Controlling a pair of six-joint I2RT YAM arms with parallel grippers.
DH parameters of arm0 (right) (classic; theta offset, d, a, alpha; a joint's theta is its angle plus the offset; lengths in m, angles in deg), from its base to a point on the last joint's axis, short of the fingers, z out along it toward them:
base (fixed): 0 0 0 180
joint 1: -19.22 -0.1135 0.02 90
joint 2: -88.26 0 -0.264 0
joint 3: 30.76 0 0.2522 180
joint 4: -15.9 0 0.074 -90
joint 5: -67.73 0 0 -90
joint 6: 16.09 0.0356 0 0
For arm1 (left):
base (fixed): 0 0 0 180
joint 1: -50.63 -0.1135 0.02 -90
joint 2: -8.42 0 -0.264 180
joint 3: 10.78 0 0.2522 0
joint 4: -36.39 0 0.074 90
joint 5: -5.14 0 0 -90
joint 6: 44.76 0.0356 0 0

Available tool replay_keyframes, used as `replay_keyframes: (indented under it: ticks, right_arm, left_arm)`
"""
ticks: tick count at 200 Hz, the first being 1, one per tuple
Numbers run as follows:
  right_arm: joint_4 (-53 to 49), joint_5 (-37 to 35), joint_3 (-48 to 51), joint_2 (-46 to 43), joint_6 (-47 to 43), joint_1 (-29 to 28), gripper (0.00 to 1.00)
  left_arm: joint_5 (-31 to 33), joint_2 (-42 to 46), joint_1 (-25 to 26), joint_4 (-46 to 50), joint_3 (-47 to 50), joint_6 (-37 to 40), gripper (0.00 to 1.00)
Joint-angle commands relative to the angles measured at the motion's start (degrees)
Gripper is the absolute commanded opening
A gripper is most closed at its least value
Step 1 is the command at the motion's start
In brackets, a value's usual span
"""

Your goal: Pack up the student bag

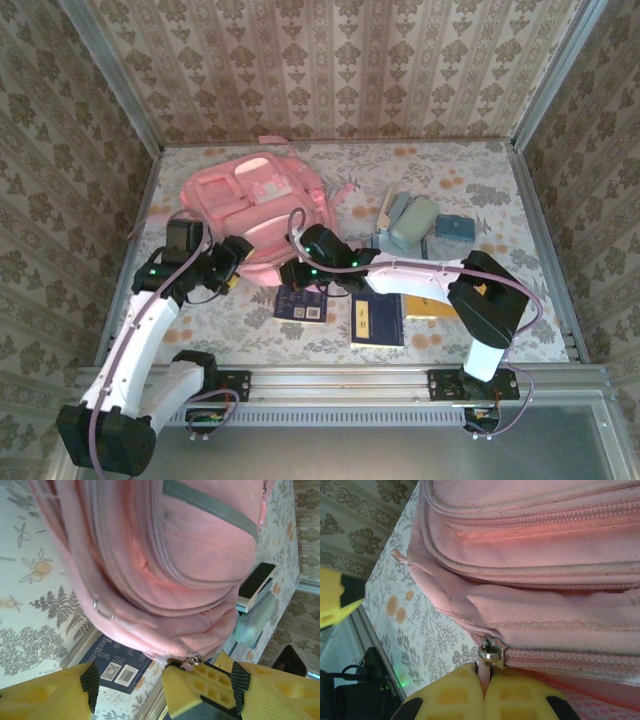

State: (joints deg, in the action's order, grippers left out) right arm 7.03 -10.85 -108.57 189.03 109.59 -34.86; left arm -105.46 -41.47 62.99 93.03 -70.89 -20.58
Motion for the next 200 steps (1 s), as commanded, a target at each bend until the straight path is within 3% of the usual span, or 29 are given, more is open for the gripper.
replay_keyframes:
  ticks: [1,55,107,124,147,158,178,200]
  right_arm:
    - [6.1,-4.3,-2.5,1.2,2.1,-1.3,0.00]
    - [6.2,-4.0,-2.8,2.2,1.4,-2.4,0.00]
    - [6.0,-1.1,-1.9,3.7,0.8,-2.6,0.00]
    - [5.2,-0.5,-1.5,4.9,-0.1,-2.6,0.00]
    - [5.3,0.8,-0.7,6.3,-0.7,-2.6,0.05]
    - [5.3,0.8,-0.4,6.5,-0.9,-2.6,0.12]
    - [4.9,-0.9,0.6,5.4,-1.5,-2.4,0.32]
    - [6.7,-1.3,3.3,2.6,-1.7,-1.6,0.45]
  left_arm:
    - [2.5,2.4,0.2,5.2,0.9,-4.4,0.71]
    - [2.2,-3.0,0.0,-6.3,6.2,-6.3,0.65]
    - [4.7,-9.5,0.2,-12.9,5.5,-6.0,0.64]
    - [5.2,-11.5,0.4,-15.4,5.1,-5.5,0.51]
    - [5.0,-14.2,0.7,-18.5,5.1,-5.0,0.13]
    - [5.1,-15.0,1.1,-18.8,4.9,-5.1,0.00]
    - [5.8,-15.3,2.0,-19.3,4.4,-5.0,0.00]
    - [6.2,-15.4,2.7,-19.7,3.6,-5.1,0.00]
